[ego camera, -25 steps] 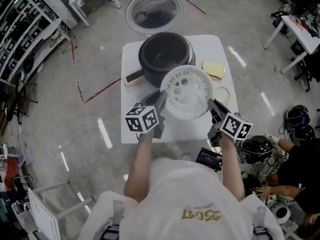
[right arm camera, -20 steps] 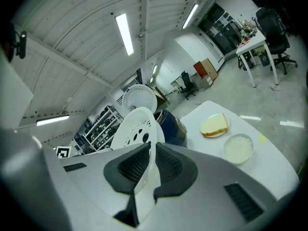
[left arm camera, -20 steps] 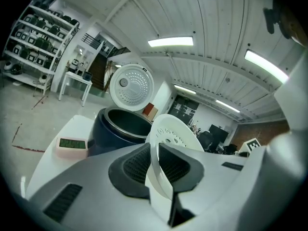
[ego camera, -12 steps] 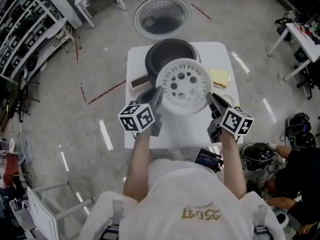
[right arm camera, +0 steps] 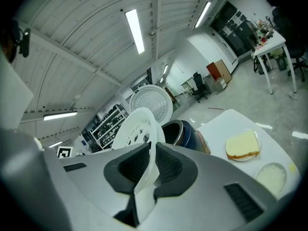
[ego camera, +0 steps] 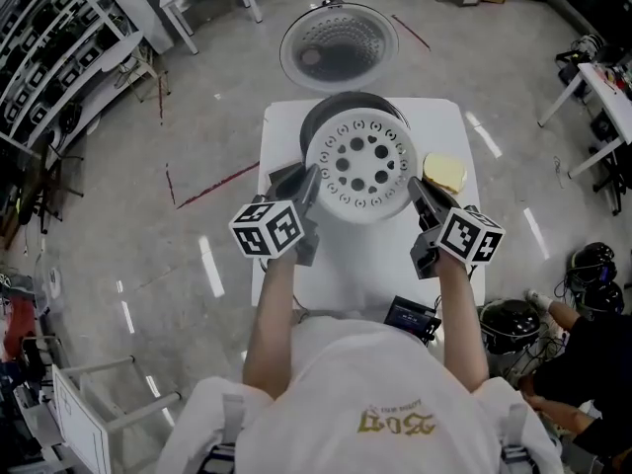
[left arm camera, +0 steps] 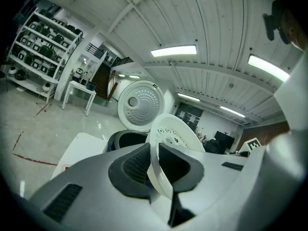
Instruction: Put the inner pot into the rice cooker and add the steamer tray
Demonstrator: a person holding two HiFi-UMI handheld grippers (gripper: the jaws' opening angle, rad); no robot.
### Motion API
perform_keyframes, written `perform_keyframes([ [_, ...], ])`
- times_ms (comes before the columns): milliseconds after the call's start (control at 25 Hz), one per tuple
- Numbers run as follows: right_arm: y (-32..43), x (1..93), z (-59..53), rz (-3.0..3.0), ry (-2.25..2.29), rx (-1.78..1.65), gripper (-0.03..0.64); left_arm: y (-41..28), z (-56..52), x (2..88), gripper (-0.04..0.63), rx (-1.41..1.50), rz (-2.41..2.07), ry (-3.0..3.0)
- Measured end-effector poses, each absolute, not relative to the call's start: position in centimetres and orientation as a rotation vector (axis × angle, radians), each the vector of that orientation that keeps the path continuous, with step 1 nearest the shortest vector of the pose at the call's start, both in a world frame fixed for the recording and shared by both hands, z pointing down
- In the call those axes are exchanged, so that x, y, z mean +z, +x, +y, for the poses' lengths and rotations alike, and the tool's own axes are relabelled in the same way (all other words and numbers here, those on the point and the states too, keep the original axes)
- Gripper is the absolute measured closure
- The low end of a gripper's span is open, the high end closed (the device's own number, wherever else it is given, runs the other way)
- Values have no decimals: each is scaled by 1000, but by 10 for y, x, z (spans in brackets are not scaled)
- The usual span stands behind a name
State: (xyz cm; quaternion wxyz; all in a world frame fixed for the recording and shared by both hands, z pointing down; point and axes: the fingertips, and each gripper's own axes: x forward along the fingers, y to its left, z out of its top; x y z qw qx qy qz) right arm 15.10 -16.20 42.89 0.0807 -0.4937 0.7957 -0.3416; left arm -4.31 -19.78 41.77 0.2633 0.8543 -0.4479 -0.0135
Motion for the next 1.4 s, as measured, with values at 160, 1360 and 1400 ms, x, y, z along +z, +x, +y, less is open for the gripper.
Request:
perform_keyframes([
  [160, 146, 424, -182, 2392, -1465, -1011, 565, -49, -215, 413, 529, -52, -1227, 2310],
  [1360, 132, 438, -284, 2465, -1566, -1015, 565, -63, -311, 449, 523, -67, -1189, 2247],
  [1400, 133, 440, -285, 2471, -1574, -1018, 565, -61, -312, 452, 522, -54, -1189, 2248],
])
